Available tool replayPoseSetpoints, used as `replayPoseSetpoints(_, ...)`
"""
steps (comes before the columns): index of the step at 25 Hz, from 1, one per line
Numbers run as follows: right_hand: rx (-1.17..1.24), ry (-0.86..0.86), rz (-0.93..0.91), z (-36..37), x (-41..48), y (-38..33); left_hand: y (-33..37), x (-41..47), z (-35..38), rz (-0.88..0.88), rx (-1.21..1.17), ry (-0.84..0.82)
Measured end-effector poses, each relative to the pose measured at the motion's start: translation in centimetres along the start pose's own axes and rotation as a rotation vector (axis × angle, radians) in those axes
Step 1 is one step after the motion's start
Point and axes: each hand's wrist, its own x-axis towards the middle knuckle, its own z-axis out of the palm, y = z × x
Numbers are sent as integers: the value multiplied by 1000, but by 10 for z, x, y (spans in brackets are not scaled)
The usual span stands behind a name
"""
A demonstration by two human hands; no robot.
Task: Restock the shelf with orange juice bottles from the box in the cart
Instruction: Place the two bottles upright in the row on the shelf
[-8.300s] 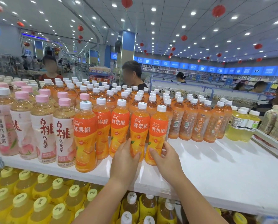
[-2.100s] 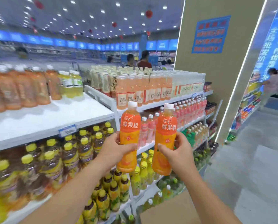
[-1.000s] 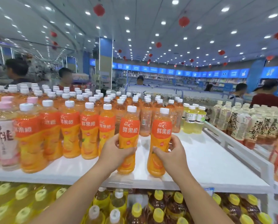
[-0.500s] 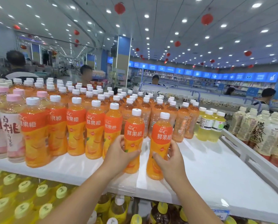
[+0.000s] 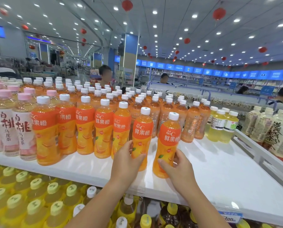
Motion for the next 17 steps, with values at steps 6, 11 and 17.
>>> replayPoseSetpoints(6,89,-5,57,12,21,2,-7,13,9,-17,47,44)
replayPoseSetpoints(11,116,19,52,18,29,5,-10,15,14,13,100,77)
replayPoseSetpoints(17,61,40,32,24,28,2,-13,17,15,36,135,67)
